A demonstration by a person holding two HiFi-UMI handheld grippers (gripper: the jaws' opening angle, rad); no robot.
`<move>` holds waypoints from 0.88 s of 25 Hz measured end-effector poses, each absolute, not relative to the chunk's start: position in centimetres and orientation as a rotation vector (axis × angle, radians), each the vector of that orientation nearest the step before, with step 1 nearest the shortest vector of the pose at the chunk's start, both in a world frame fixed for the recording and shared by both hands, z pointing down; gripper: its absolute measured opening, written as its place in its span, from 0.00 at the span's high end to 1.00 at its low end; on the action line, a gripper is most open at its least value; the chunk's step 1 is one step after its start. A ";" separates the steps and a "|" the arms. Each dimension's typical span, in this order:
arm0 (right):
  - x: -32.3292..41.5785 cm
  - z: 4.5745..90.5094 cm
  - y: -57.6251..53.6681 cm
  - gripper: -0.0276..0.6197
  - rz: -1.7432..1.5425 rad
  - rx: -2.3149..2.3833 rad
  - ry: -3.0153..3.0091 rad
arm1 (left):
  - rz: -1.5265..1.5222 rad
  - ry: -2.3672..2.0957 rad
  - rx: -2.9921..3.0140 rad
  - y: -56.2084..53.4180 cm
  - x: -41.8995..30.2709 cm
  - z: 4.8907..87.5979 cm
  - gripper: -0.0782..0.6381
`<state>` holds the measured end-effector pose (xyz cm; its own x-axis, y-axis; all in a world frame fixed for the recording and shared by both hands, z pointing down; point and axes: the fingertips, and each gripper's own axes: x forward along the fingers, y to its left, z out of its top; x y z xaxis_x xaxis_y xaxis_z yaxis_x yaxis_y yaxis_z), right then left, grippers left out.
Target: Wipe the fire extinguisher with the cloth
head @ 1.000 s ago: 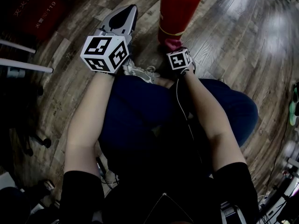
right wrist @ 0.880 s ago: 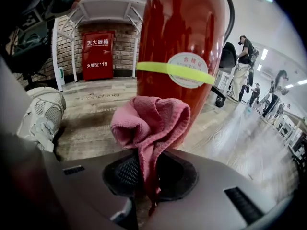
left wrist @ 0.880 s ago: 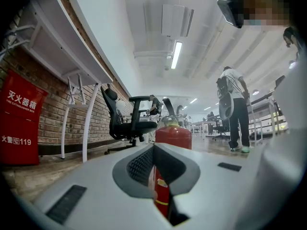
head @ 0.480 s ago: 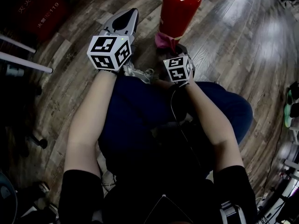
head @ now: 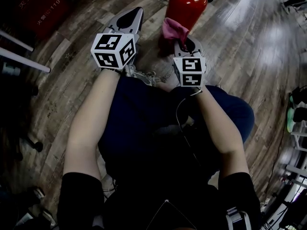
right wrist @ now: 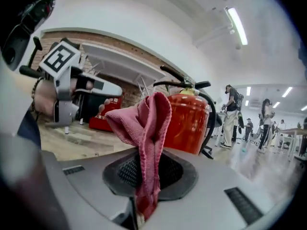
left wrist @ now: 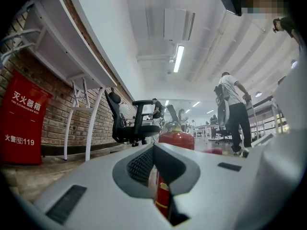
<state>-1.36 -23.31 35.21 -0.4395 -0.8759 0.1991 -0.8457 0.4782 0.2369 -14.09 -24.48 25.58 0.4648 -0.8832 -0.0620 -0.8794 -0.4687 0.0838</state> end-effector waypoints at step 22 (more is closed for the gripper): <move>-4.0 24.6 -27.6 0.86 -0.436 1.667 -2.462 | -0.240 -1.587 2.624 -24.8 -15.5 25.0 0.87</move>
<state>-3.99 -27.56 24.63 -0.3782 -0.9244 -0.0490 -0.8850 0.3456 0.3119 -15.53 -24.81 25.00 0.4563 -0.8843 -0.0991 -0.8741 -0.4663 0.1362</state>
